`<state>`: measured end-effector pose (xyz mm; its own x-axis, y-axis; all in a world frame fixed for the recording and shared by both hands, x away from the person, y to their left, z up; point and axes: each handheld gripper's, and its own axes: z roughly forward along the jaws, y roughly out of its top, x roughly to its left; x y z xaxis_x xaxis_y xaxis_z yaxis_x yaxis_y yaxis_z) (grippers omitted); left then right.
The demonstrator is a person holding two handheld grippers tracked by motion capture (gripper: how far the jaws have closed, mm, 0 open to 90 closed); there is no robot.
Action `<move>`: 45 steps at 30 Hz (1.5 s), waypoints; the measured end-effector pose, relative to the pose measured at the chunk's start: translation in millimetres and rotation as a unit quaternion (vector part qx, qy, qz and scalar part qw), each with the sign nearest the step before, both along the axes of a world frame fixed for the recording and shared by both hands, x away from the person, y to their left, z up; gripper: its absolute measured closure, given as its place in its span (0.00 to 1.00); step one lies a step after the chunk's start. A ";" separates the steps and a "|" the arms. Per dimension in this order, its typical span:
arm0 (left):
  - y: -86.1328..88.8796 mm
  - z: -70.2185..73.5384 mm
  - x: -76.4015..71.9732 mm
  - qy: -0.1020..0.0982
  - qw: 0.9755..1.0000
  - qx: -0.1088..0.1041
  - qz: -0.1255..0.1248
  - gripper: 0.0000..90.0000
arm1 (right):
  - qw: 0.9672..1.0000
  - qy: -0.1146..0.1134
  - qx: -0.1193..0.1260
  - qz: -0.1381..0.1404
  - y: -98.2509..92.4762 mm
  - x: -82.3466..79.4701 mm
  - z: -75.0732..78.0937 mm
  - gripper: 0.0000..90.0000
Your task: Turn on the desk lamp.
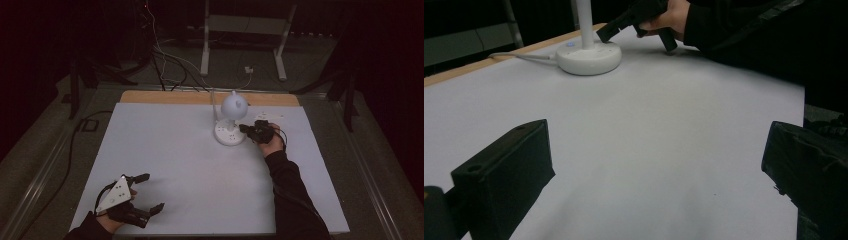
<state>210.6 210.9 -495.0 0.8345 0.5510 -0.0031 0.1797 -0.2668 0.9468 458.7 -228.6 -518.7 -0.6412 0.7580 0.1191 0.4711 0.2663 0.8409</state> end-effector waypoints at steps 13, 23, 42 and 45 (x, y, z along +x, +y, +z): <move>-0.5 -0.5 0.2 0.003 1.000 0.002 -0.004 0.01 | 1.000 -0.008 -0.004 -0.001 0.1 -0.3 -1.1 1.00; -0.1 -0.3 0.6 0.003 1.000 0.001 -0.002 0.01 | 1.000 -0.022 -0.009 0.003 3.6 -2.6 6.8 0.95; -0.4 -0.5 0.5 0.003 1.000 0.002 -0.003 0.01 | 1.000 -0.018 -0.025 -0.004 6.7 -3.6 1.1 1.00; -0.4 -0.4 0.2 0.002 1.000 0.002 -0.002 0.01 | 1.000 -0.015 -0.026 -0.001 9.6 -3.6 0.4 1.00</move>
<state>210.8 210.5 -495.3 0.8365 0.5479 -0.0052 0.1830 -0.2705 0.9452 455.1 -219.0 -518.3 -0.6431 0.7634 0.0605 0.4455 0.3087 0.8404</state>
